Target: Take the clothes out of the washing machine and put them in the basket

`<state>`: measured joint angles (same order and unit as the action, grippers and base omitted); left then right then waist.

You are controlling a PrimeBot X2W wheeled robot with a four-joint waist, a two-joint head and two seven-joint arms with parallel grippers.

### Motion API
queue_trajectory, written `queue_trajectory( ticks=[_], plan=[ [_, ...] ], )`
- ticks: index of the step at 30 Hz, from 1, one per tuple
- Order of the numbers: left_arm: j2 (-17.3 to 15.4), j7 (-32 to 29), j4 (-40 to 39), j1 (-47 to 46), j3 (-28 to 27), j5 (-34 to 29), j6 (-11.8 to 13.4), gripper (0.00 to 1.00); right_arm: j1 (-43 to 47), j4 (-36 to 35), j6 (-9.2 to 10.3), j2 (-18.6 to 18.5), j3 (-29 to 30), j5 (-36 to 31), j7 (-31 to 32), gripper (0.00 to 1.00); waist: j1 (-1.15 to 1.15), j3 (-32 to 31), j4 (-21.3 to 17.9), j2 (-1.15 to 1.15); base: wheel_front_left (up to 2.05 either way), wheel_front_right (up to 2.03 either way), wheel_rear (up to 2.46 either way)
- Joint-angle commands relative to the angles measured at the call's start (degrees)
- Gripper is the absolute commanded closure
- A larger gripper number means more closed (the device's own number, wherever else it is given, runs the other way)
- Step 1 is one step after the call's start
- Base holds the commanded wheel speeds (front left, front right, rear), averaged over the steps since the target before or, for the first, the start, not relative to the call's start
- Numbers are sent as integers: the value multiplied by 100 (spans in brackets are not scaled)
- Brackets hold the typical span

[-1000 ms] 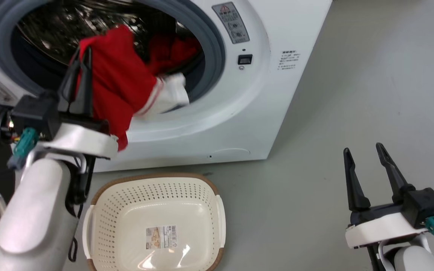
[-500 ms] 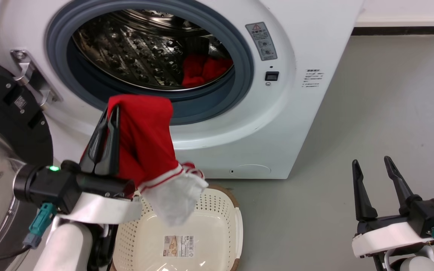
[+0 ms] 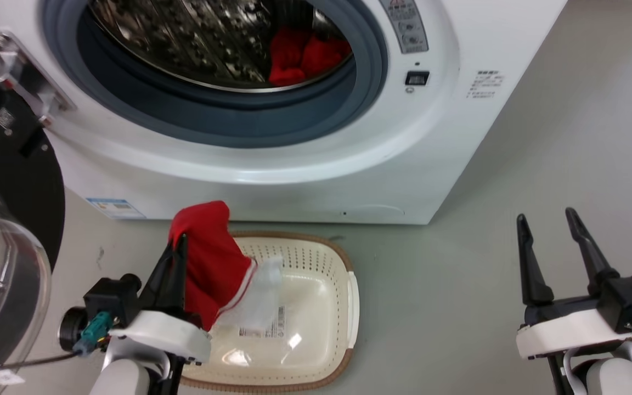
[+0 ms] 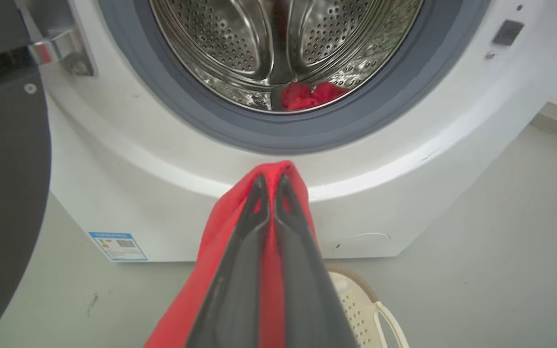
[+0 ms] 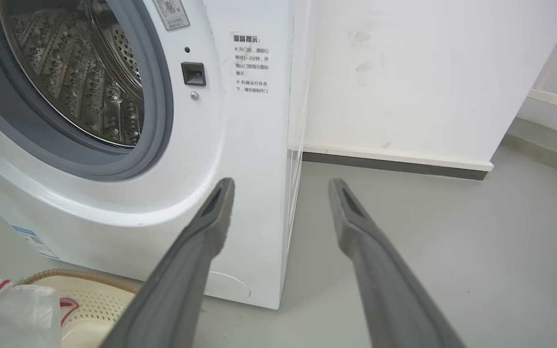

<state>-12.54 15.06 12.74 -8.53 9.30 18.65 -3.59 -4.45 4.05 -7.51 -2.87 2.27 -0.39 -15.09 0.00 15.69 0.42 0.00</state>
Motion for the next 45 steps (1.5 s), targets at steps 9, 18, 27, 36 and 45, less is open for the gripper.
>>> queue_trajectory(
  ticks=[9, 18, 27, 36, 45],
  plan=[
    [327, 16, 2077, -1143, -528, -291, -308, 100, -373, -285, 4, 0, 94, -276, -12, 0, 0, 1232, -168, 0, 0, 0, 0],
    [384, 16, 3447, -2020, -742, -519, -371, 100, -642, -449, 5, -3, 96, -39, -12, 0, 0, 2206, -286, 0, 0, 0, 0],
    [289, 16, 4052, -2742, -755, -702, -381, 100, -870, -764, 4, 0, 30, 235, -11, 0, 0, 3075, -419, 0, 0, 0, 0],
    [310, 16, 4644, -3300, -576, -729, -388, 100, -916, -927, 4, 1, 147, 285, -12, 0, 0, 3548, -441, 0, 0, 0, 0],
    [328, 16, 4822, -3211, -606, -780, -351, 0, -977, -783, 5, 0, 66, 282, -12, 0, 0, 3219, -453, 0, 0, 0, 0]
  ],
)
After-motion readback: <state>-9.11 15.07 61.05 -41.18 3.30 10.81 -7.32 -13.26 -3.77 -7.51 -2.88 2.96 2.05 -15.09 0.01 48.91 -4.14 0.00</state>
